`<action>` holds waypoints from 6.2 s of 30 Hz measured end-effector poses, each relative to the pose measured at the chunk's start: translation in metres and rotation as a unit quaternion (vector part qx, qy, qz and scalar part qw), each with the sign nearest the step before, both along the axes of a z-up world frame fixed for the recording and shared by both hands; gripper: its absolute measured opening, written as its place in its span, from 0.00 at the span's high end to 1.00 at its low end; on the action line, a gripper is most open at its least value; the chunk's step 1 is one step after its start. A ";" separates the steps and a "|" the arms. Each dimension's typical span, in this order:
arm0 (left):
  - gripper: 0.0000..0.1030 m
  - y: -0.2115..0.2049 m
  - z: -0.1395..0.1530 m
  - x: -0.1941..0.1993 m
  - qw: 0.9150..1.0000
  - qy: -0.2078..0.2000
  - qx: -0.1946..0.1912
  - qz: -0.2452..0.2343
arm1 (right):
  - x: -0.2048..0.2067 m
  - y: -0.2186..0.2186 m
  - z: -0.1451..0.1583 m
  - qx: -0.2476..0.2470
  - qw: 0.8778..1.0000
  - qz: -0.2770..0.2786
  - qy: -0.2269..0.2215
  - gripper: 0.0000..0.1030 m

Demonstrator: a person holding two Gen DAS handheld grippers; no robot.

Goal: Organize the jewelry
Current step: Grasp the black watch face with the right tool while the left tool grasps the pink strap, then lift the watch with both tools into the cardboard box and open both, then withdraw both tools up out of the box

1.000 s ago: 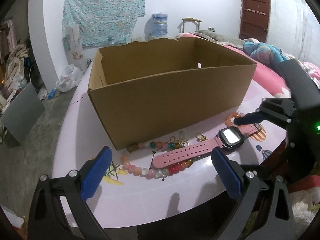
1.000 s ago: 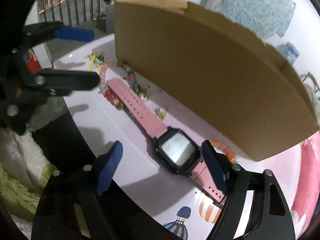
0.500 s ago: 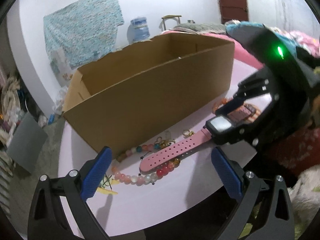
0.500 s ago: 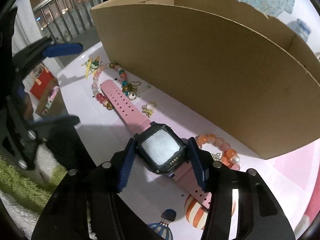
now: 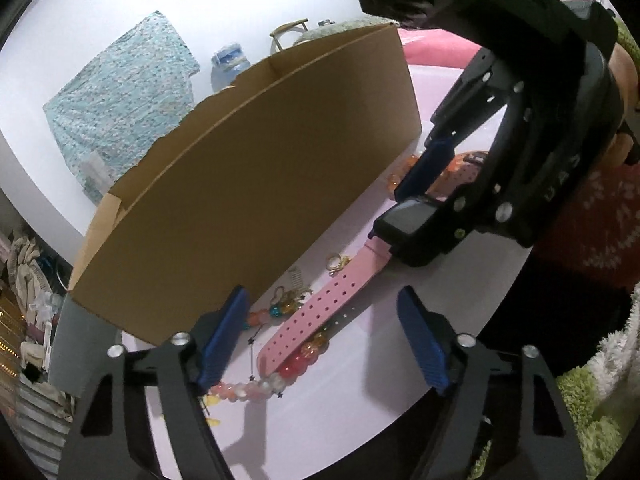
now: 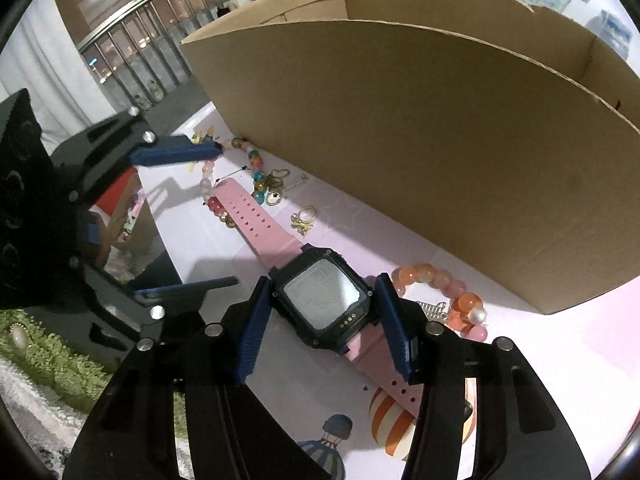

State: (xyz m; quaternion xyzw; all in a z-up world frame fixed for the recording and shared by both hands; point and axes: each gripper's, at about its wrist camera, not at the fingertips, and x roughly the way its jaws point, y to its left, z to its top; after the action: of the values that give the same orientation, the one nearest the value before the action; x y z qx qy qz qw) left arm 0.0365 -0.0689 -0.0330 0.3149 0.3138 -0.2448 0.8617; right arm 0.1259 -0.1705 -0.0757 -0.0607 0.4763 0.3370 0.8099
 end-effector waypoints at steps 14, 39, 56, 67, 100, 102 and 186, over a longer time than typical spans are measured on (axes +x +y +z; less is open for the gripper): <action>0.69 -0.001 -0.006 0.013 0.999 0.040 -0.014 0.010 | -0.004 -0.034 0.008 0.032 0.999 0.005 0.001 0.52; 0.92 0.013 0.007 0.014 0.998 0.045 -0.042 -0.001 | -0.056 -0.032 0.013 -0.049 0.989 -0.083 -0.115 0.52; 0.58 0.020 0.014 0.009 0.997 0.047 -0.061 -0.011 | -0.015 -0.044 0.011 0.010 1.000 -0.015 0.024 0.53; 0.57 -0.004 -0.001 0.011 0.999 0.031 -0.012 -0.040 | -0.003 -0.069 0.013 0.124 0.984 0.015 0.129 0.53; 0.87 0.011 0.009 0.044 0.986 0.139 -0.092 -0.006 | -0.097 -0.017 0.019 -0.123 0.977 -0.123 -0.122 0.74; 0.88 0.011 0.010 0.043 0.987 0.134 -0.090 -0.006 | -0.098 -0.016 0.020 -0.119 0.976 -0.130 -0.124 0.77; 0.05 0.120 0.180 0.140 0.962 0.063 -0.234 0.129 | 0.006 -0.072 0.201 -0.013 0.944 -0.252 -0.212 0.08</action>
State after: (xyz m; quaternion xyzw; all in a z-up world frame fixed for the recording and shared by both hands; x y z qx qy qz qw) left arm 0.1762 0.0515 0.1467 0.0455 0.3397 -0.2176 0.9139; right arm 0.1315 -0.2425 0.1256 -0.0197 0.2982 0.0953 0.9495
